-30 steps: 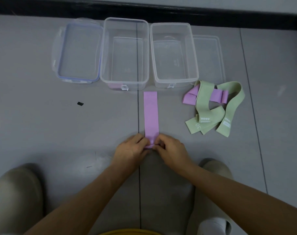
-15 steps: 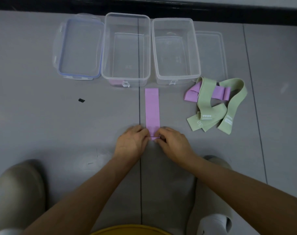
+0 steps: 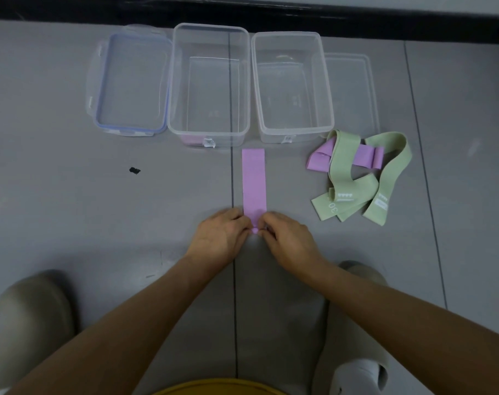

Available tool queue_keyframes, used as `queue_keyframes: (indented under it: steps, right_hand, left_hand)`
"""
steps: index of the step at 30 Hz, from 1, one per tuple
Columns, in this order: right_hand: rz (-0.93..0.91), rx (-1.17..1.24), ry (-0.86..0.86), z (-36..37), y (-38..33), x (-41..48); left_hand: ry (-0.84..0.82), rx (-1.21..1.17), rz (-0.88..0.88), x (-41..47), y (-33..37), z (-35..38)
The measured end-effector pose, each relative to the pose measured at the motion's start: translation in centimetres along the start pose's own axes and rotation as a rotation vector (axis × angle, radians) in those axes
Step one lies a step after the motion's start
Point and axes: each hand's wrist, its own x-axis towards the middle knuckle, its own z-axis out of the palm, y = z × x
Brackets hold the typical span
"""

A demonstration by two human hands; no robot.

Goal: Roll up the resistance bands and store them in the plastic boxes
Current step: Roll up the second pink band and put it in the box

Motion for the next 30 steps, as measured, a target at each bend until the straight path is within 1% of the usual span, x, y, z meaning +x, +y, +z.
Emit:
queue_keyframes:
  steps: [4,9,12,14,17,21,23,26,30]
  right_hand:
    - [-0.043,-0.108,-0.010,-0.2,0.3,0.1]
    - [-0.005,-0.076,0.015,-0.7,0.3,1.0]
    - [0.040,-0.023,0.012,-0.7,-0.1,1.1]
    - [0.093,0.016,-0.009,-0.7,-0.3,1.4]
    - [0.160,0.072,-0.032,-0.9,-0.4,1.8]
    - [0.152,0.080,-0.035,-1.0,-0.5,1.4]
    - [0.180,0.089,-0.032,-1.1,-0.7,1.6]
    - [0.229,0.111,-0.038,-1.3,-0.7,2.2]
    - [0.169,0.097,0.002,-1.2,-0.9,1.7]
  left_hand:
    - [-0.055,-0.047,-0.026,0.8,0.2,-0.9]
    - [-0.088,-0.062,-0.089,1.9,0.1,-1.2]
    - [-0.052,-0.066,-0.119,1.6,0.1,-1.0]
    - [0.004,-0.069,-0.101,1.3,0.3,-0.6]
    - [0.021,-0.067,-0.091,1.2,0.8,-0.2]
    - [0.024,-0.074,-0.080,0.7,0.6,-0.1]
    - [0.029,-0.079,-0.045,0.6,0.4,-0.3]
    - [0.047,-0.074,-0.040,0.8,0.1,-0.3]
    - [0.055,-0.100,-0.020,1.1,0.0,-0.5]
